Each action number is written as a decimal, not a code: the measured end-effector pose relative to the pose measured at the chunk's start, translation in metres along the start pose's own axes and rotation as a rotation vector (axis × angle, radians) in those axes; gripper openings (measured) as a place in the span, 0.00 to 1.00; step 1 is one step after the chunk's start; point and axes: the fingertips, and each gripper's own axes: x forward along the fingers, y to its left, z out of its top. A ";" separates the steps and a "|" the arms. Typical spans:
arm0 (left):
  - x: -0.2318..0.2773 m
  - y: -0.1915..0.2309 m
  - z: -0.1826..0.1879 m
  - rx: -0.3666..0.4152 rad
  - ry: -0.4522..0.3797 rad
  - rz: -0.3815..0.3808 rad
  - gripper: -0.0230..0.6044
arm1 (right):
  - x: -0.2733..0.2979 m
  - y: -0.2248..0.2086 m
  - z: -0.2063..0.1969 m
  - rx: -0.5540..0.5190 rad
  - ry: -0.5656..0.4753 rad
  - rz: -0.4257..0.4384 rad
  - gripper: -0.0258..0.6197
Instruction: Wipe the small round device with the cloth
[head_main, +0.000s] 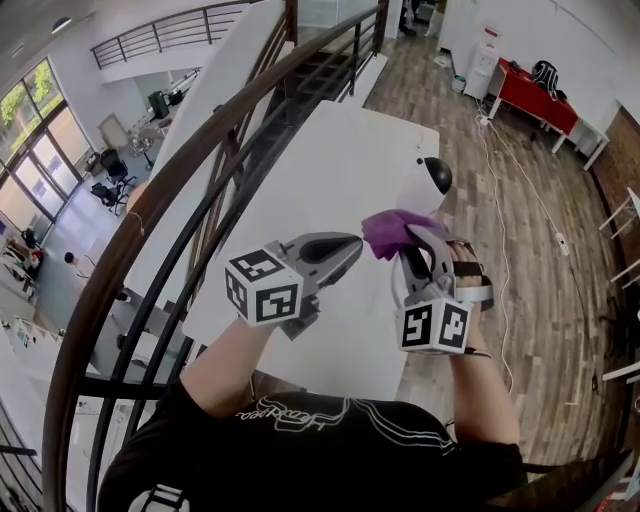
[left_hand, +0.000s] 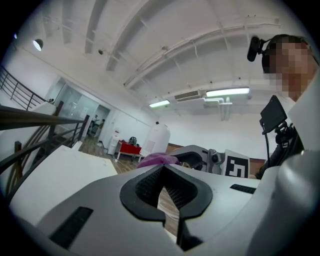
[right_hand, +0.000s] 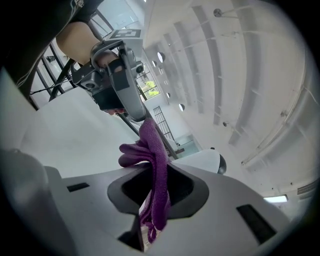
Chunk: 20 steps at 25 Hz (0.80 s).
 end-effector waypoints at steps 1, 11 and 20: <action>0.000 0.002 -0.002 -0.007 0.003 0.003 0.05 | 0.001 0.002 -0.001 0.001 0.001 0.008 0.14; -0.007 -0.004 -0.023 -0.026 0.020 0.036 0.05 | -0.020 0.027 -0.002 0.170 -0.056 0.151 0.14; -0.013 -0.084 -0.002 0.085 -0.012 0.082 0.05 | -0.108 0.003 -0.013 0.630 -0.190 0.240 0.14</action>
